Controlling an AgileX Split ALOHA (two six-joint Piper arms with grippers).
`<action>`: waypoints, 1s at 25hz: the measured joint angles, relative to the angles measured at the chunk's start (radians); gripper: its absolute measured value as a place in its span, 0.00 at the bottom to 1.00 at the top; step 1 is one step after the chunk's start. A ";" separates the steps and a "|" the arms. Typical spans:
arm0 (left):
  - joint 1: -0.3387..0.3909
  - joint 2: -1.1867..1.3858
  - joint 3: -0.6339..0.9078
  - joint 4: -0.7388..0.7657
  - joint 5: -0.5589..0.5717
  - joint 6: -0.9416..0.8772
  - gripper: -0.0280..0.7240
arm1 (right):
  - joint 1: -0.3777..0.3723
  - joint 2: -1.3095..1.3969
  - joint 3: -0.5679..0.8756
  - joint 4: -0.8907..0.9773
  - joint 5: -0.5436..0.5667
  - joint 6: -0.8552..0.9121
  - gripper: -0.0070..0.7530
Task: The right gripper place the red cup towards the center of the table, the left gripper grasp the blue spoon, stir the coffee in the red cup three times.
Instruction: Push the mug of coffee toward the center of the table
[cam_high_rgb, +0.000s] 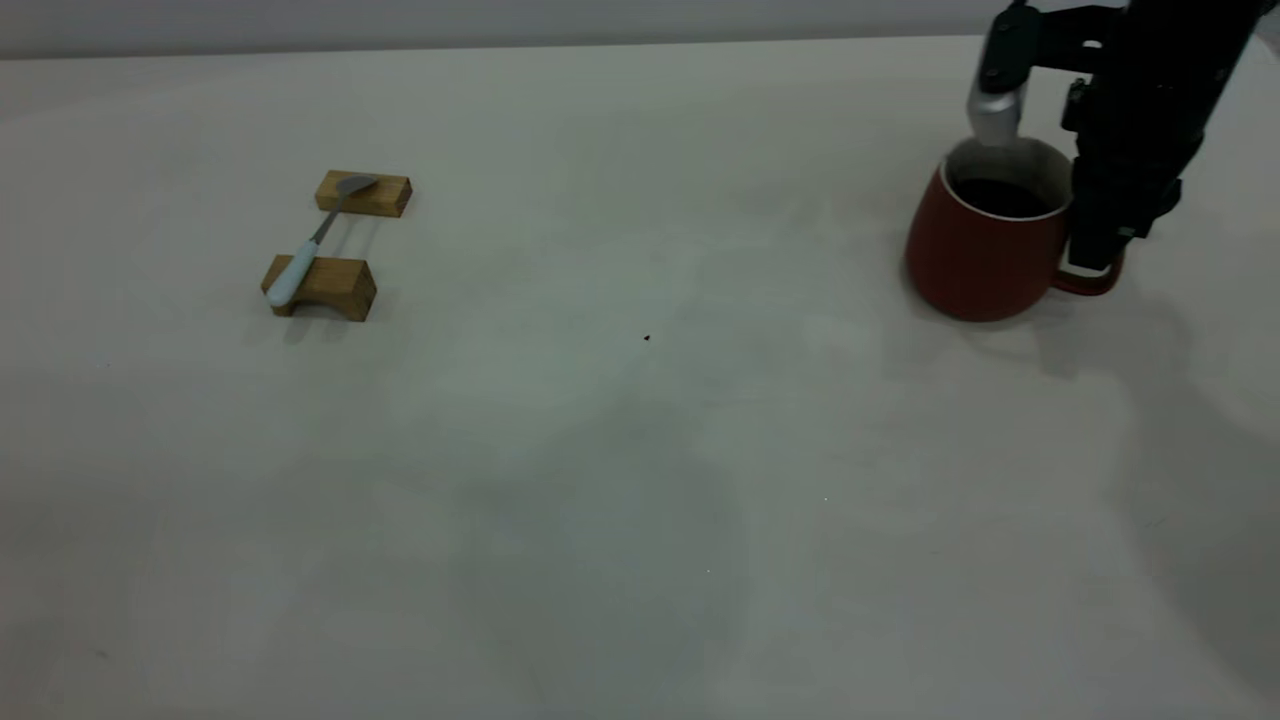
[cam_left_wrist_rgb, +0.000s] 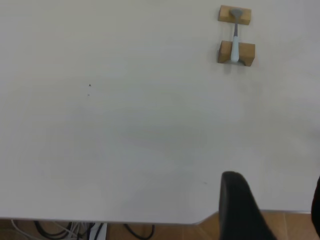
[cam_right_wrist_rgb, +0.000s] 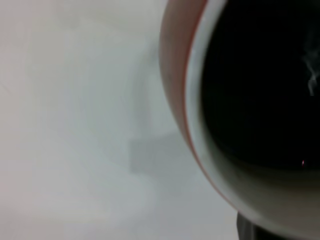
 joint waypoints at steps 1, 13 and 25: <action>0.000 0.000 0.000 0.000 0.000 0.000 0.60 | 0.012 0.000 0.000 0.006 0.000 0.002 0.23; 0.000 0.000 0.000 0.000 0.000 0.000 0.60 | 0.255 0.002 -0.002 0.044 -0.004 0.206 0.23; 0.000 0.000 0.000 0.000 0.000 0.000 0.60 | 0.384 0.011 -0.061 0.021 -0.024 0.395 0.23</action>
